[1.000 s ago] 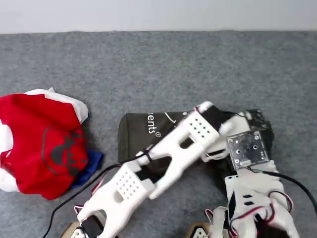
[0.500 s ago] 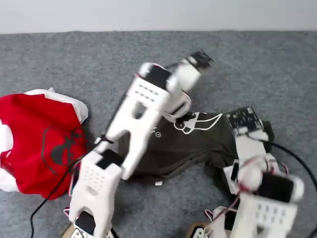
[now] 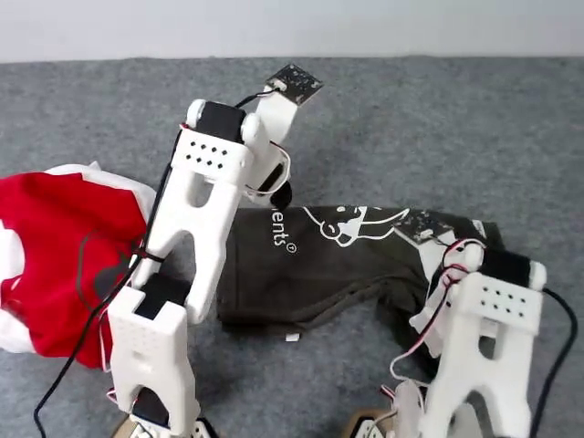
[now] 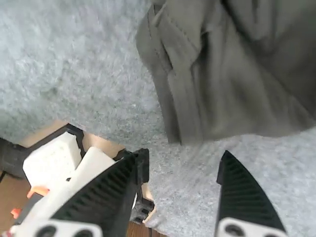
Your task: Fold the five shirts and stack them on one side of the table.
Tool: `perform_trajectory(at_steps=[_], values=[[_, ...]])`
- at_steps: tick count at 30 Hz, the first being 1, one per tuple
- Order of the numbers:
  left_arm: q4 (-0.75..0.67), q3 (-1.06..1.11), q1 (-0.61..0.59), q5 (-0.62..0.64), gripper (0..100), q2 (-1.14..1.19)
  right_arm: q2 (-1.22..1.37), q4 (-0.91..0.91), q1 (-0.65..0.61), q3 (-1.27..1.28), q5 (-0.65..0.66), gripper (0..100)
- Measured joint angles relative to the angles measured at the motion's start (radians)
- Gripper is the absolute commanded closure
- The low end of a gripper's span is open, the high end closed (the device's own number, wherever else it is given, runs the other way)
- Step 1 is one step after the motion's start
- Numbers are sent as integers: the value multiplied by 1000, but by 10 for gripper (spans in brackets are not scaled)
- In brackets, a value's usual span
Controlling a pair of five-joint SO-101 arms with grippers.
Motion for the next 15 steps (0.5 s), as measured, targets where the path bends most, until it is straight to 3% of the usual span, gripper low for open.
perform_trajectory(at_steps=[15], values=[[0, 2, 0, -14, 776, 0, 181, -321, -5, 244, 86, 760]])
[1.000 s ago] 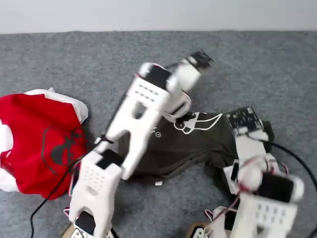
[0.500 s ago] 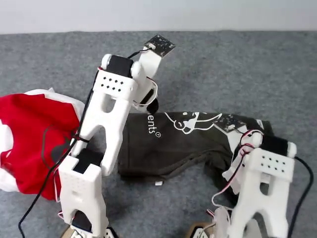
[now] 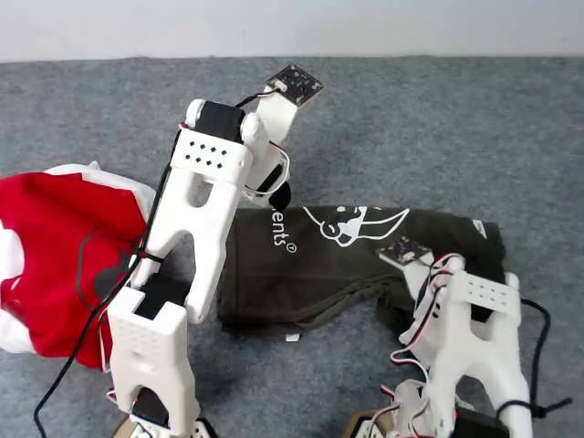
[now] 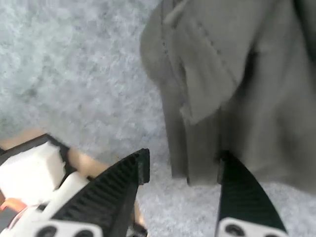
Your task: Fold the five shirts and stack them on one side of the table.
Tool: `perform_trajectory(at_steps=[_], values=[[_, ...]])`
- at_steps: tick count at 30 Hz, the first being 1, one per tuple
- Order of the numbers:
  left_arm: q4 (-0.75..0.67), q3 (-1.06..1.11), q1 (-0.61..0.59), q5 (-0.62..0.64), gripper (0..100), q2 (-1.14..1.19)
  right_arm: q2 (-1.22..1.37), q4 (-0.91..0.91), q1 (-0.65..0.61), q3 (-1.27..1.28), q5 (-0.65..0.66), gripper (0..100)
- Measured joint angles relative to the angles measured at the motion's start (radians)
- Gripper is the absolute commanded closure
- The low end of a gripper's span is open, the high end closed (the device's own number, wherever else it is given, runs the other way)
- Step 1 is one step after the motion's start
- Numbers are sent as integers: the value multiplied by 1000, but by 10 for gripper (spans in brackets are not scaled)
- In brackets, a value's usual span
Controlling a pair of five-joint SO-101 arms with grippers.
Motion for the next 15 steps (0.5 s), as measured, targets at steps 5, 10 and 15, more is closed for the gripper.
perform_trajectory(at_steps=[5, 10, 15], values=[[0, 0, 0, 0, 776, 0, 29, -135, -2, 66, 0, 764], [0, 0, 0, 0, 776, 0, 74, -186, 2, 60, 0, 905], [0, 0, 0, 0, 802, 0, 75, -221, 5, 60, 0, 989]])
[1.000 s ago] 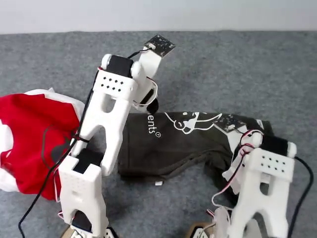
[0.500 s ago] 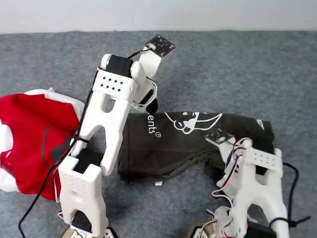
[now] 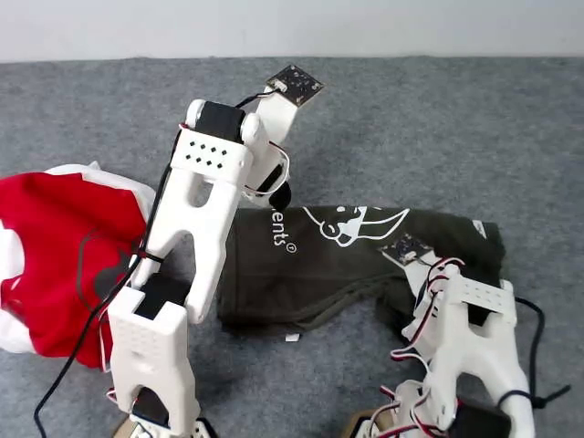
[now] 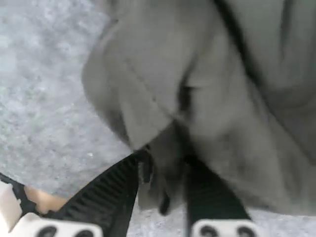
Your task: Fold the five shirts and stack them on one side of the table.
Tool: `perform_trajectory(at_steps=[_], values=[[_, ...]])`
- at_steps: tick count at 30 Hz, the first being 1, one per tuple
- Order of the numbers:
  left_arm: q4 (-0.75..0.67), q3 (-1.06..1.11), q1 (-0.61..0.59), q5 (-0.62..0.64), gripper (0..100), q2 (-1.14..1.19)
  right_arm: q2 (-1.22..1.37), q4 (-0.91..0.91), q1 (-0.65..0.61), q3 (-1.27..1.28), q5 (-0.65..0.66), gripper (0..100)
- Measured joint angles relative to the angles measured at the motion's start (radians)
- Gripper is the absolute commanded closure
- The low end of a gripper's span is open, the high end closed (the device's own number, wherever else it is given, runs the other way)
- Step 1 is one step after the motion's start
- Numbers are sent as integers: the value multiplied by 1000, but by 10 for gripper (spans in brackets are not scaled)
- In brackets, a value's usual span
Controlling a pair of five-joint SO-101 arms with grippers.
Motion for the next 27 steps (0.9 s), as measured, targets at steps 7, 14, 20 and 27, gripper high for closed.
perform_trajectory(at_steps=[7, 14, 20, 27], values=[[0, 0, 0, 0, 809, 0, 20, 0, -2, -3, 0, 988], [0, 0, 0, 0, 809, 0, 48, 186, 71, -146, 132, 988], [0, -29, 0, 0, 809, 0, 48, 420, 201, -407, 347, 988], [0, -37, 0, 0, 809, 0, 48, 557, 222, -517, 526, 988]])
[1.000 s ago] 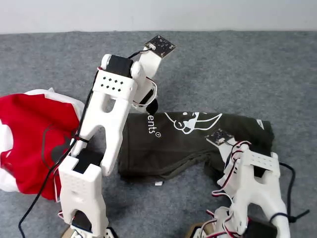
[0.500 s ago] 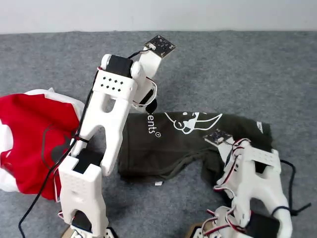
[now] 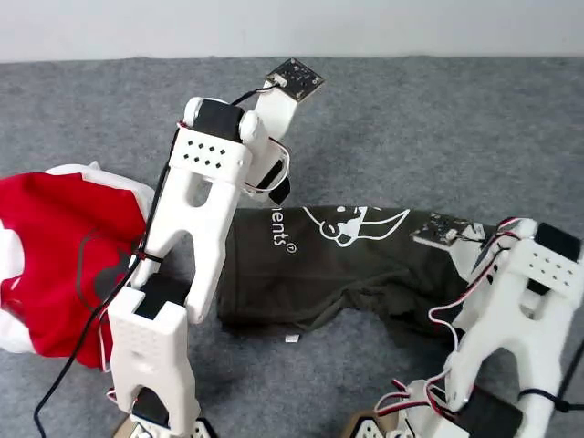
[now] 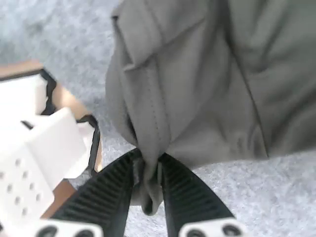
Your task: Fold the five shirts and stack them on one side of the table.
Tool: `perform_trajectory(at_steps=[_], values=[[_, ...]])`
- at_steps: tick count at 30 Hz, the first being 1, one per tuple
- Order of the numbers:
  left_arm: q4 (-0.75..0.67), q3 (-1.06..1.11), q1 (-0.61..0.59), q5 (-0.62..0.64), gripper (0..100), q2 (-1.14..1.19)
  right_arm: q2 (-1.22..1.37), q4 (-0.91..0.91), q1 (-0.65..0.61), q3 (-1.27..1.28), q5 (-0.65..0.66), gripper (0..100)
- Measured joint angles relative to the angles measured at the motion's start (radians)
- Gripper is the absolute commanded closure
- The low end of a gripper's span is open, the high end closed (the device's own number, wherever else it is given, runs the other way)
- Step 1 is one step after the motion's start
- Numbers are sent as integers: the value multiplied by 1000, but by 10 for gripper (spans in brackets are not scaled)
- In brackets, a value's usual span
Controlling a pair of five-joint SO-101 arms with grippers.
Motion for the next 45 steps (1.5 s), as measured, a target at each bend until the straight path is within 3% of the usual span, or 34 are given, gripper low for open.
perform_trajectory(at_steps=[10, 18, 22, 27, 35, 42, 45], values=[[0, 0, 0, -14, 807, -98, 2, 2, 150, -23, 252, 988], [0, 0, 0, -37, 807, -132, 2, -49, 196, -37, 302, 988], [0, 0, 0, -40, 807, -132, 2, -49, 146, -37, 299, 988], [2, 0, 0, -40, 807, -132, 2, -66, -3, -77, 216, 988], [2, 0, 0, -40, 807, -132, 2, -226, -199, -123, 115, 988], [2, 0, 0, -40, 807, -132, 92, -374, -245, -123, 86, 983], [2, 0, 0, -40, 807, -132, 172, -427, -241, -123, 52, 919]])
